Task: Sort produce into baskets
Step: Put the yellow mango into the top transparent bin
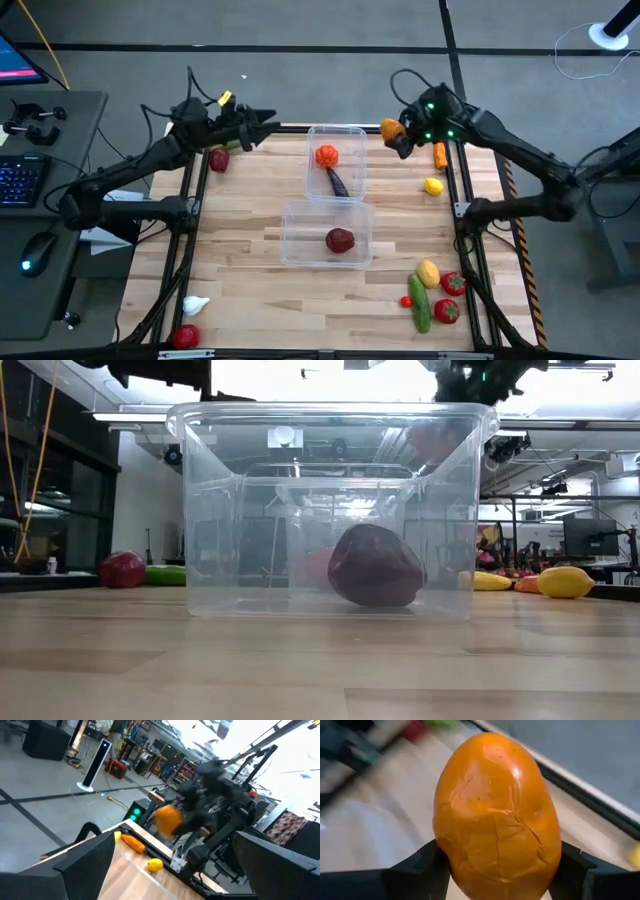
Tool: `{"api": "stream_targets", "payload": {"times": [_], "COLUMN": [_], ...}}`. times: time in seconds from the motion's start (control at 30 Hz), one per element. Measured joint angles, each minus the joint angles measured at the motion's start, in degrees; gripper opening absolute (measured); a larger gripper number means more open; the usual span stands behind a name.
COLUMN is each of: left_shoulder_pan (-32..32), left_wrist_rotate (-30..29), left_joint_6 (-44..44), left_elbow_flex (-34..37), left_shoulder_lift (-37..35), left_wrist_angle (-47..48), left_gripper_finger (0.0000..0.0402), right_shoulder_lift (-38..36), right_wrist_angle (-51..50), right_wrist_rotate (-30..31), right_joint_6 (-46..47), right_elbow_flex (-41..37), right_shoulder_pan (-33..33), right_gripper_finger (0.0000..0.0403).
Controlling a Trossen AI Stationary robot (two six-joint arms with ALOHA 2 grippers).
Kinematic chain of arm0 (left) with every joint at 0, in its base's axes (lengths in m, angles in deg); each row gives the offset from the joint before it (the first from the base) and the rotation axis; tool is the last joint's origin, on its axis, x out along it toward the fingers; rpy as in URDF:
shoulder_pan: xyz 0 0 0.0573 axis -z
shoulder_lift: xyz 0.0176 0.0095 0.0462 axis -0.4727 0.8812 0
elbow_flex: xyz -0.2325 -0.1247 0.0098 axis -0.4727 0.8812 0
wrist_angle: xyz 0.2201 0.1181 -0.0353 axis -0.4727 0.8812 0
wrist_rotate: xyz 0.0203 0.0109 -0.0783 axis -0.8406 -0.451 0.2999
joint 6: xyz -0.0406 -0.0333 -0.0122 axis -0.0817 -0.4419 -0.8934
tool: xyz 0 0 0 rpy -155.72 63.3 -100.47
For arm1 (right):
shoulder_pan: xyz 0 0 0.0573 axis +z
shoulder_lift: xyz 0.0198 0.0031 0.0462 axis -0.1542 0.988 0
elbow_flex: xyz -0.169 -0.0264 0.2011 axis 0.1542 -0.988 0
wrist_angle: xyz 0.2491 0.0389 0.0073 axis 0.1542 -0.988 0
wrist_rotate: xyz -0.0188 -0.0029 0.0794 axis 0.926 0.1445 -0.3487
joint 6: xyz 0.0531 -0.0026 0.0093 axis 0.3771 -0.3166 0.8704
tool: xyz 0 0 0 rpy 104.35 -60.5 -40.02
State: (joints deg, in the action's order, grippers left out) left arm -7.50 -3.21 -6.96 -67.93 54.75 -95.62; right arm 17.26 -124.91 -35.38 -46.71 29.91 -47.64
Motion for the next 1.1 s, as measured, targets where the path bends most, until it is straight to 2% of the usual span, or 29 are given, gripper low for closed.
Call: {"api": "stream_targets", "payload": {"times": [0.17,0.27,0.43,0.57,0.73,0.97,1.1], "left_shoulder_pan": [0.0,0.0,0.0,0.0,0.0,0.0,0.0], "left_wrist_rotate": [0.0,0.0,-0.2,-1.3,-1.5,-1.5,-1.5], "left_joint_6": [0.0,0.0,1.1,2.4,2.4,1.5,1.5], "left_elbow_flex": [0.0,0.0,0.0,0.0,0.0,0.0,0.0], "left_shoulder_lift": [0.8,1.3,1.4,1.4,1.4,1.4,1.4], "left_wrist_angle": [0.4,0.2,0.2,0.2,0.2,-0.4,-0.7], "left_gripper_finger": [0.0392,0.0392,0.0392,0.0392,0.0392,0.0392,0.0392], "right_shoulder_lift": [-2.0,-1.0,2.3,5.9,10.8,18.9,22.4], "right_wrist_angle": [9.2,12.5,15.6,16.5,18.1,19.1,24.1], "right_wrist_rotate": [2.4,5.2,5.9,5.9,3.0,4.1,4.2], "right_joint_6": [6.9,8.6,9.5,8.8,7.3,5.3,6.3], "right_elbow_flex": [0.0,0.0,0.0,0.0,0.0,0.0,0.0], "right_shoulder_pan": [7.9,11.2,14.2,15.3,15.4,15.3,15.6], "right_gripper_finger": [0.0245,0.0246,0.0248,0.0248,0.0249,0.0250,0.0250]}}
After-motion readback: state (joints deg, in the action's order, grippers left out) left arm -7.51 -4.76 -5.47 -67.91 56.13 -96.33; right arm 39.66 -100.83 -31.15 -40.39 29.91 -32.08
